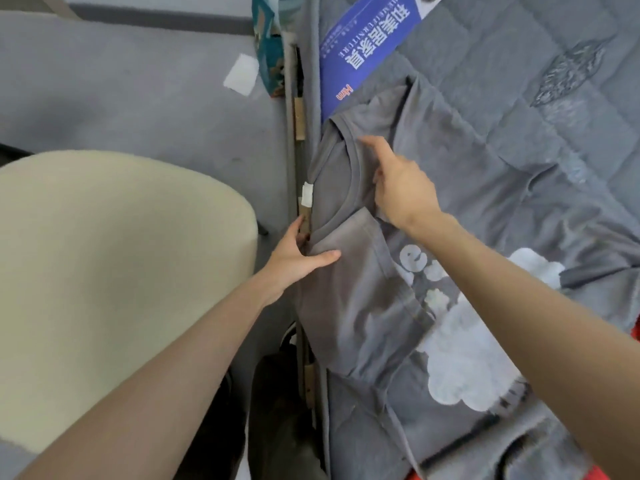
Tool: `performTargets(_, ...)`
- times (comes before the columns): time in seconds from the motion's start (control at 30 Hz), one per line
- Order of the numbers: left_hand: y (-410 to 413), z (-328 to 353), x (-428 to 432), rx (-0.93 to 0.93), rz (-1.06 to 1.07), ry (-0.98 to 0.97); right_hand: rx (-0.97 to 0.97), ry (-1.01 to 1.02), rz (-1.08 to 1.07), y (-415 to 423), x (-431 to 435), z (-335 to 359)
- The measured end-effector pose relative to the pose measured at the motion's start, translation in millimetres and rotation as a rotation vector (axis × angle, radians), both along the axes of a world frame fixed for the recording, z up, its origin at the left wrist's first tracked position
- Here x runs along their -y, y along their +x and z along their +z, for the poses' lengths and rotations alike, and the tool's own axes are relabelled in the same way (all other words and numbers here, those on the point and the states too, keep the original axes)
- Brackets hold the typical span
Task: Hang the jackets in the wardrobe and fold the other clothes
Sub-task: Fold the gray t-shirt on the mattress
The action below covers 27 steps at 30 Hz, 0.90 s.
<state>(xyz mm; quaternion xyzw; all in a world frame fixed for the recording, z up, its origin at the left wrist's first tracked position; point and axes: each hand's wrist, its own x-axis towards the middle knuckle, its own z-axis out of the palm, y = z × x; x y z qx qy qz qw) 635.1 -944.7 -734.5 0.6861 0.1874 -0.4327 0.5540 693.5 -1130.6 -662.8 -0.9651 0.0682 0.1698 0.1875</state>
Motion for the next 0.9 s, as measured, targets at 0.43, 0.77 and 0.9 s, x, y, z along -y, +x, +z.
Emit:
performTargets(0.43, 15.7, 7.5, -1.9, 0.159, -0.209, 0.035, -0.212, -0.091, 0.165, 51.0, -0.5, -10.6)
performTargets(0.77, 7.6, 67.4, -24.2, 0.718, -0.471, 0.354, 0.259, 0.369, -0.501, -22.0, 9.7, 6.4)
performTargets(0.9, 28.9, 100.2, -31.2, 0.875, -0.427, 0.445, 0.263, 0.681, -0.678, -9.8, 16.9, 17.8)
